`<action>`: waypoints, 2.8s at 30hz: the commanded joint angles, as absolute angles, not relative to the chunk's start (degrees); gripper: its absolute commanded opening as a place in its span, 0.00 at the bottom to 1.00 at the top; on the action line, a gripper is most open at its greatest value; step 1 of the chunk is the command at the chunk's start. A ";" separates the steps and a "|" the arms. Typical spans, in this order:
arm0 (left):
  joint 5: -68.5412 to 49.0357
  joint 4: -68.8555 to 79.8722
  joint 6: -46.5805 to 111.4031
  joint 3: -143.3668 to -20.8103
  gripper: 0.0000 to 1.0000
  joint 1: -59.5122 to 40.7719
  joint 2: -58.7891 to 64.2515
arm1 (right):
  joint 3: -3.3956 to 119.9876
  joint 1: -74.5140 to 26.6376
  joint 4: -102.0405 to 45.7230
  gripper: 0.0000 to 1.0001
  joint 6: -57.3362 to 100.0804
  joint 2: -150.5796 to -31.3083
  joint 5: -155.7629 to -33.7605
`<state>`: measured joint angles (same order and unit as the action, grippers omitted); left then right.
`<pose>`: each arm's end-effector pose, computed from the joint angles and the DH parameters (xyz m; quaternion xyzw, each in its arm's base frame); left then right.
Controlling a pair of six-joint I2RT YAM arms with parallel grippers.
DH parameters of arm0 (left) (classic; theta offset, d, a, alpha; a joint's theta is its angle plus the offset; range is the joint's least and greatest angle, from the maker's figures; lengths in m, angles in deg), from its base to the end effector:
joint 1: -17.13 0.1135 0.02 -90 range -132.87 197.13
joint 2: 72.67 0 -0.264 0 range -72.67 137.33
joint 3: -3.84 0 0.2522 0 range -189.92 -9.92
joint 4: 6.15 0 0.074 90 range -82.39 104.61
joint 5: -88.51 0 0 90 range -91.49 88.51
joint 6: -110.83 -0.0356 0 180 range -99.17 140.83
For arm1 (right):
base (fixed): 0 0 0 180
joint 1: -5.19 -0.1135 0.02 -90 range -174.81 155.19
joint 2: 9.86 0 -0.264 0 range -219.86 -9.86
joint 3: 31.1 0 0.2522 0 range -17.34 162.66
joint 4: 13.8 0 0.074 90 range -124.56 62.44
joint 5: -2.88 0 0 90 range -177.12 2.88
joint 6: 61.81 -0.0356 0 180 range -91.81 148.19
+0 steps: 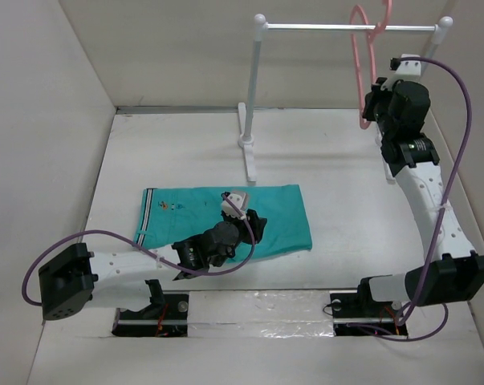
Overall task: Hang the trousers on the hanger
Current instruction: Pick up the hanger from the clothesline, then place the trousers on the hanger.
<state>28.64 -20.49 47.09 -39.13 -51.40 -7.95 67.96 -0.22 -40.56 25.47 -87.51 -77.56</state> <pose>0.1065 -0.2219 0.2452 0.1016 0.7385 -0.3369 0.5751 0.3062 0.0231 0.4533 0.0388 0.7379 -0.0139 0.6737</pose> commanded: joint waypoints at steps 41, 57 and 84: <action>22.68 -11.03 44.12 -94.37 0.52 -46.77 31.46 | 12.81 -27.76 -40.31 0.00 12.11 -56.97 -60.75; 33.22 -10.05 40.17 -108.52 0.47 -45.10 44.39 | 11.75 -34.44 -42.60 0.00 9.91 -54.25 -58.55; 25.32 -19.11 41.93 -95.26 0.45 -44.05 37.01 | 11.58 -28.91 -45.49 0.00 14.04 -45.90 -65.76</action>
